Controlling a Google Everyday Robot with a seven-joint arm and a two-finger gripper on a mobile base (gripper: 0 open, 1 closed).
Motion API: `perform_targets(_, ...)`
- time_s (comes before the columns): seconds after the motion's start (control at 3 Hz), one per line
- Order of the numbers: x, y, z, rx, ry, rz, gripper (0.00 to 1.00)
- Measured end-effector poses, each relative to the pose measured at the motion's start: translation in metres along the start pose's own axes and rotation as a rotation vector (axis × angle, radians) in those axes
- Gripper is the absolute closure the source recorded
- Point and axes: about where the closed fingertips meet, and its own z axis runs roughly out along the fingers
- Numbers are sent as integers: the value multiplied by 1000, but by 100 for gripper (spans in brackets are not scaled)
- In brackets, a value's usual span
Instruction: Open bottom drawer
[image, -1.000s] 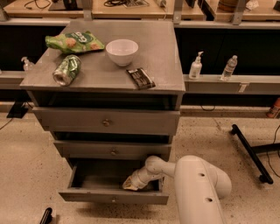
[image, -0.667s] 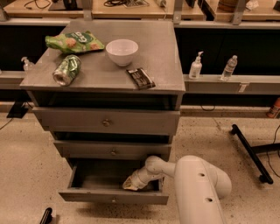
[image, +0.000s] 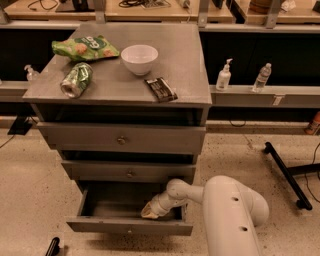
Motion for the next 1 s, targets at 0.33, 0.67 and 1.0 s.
perform_targets(0.33,-1,6,-28,66,31,0,100)
perform_targets(0.67,-1,7,-83,207,96,2,100)
perform_targets(1.0,0,6,-106,271,124,5,100)
